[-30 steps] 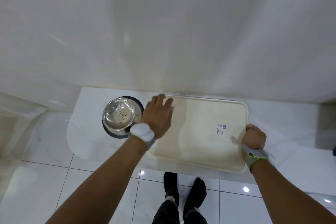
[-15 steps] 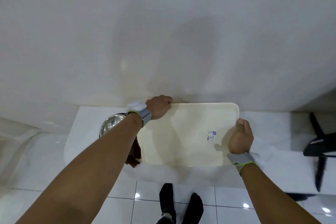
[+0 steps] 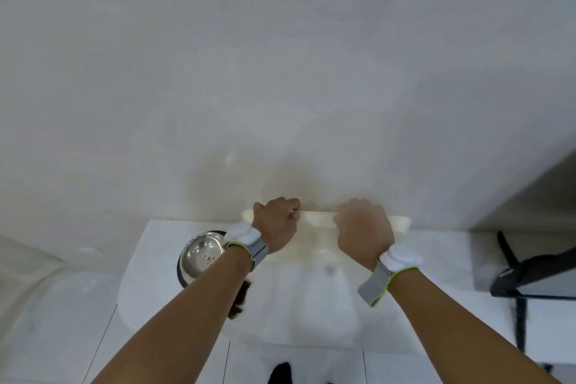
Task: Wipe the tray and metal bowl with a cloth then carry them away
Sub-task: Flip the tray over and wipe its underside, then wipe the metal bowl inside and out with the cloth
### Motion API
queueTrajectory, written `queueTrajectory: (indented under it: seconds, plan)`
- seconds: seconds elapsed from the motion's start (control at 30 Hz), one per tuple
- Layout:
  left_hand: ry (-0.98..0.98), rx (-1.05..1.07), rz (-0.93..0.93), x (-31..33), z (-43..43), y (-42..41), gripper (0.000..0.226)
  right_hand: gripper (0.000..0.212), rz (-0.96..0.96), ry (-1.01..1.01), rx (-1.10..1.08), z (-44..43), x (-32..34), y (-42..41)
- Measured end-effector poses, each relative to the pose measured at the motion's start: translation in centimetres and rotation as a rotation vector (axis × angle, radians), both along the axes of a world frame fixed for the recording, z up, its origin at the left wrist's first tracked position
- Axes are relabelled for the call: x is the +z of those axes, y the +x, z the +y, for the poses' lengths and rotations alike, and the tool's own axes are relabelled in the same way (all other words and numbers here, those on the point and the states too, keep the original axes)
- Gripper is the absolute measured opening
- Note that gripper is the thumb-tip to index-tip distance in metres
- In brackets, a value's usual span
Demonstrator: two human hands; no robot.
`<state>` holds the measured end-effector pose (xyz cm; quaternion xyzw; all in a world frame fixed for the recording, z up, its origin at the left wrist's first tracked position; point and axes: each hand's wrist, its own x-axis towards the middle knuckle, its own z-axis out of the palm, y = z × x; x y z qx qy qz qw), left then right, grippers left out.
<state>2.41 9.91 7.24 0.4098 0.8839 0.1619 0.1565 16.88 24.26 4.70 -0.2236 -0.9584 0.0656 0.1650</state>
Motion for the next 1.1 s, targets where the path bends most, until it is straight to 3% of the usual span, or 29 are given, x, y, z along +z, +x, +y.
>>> queueTrajectory:
  seconds: [0.13,0.3,0.47,0.67,0.83,1.1]
  plan:
    - [0.033,-0.039,0.125,-3.0,-2.5,2.7,0.018,0.01,0.017,-0.036,0.12,-0.9,-1.6,2.3]
    - [-0.097,-0.184,0.147,-6.6,-5.9,6.2,0.032,0.007,-0.028,-0.051,0.254,-2.8,-5.7,6.5]
    - [-0.319,-0.338,0.122,-10.1,-8.3,8.8,0.039,0.006,-0.257,-0.134,0.361,-5.0,-9.2,9.1]
    - [-0.454,-0.422,0.044,-13.3,-9.1,10.2,0.039,0.012,-0.482,-0.174,0.384,-6.1,-12.7,10.5]
    - [-0.475,-0.431,-0.002,-14.9,-8.9,10.4,0.036,0.005,-0.584,-0.208,0.378,-6.2,-14.4,10.5]
    - [-0.43,-0.461,-0.011,-17.1,-9.2,10.3,0.034,0.024,-0.712,-0.242,0.391,-6.3,-15.4,10.0]
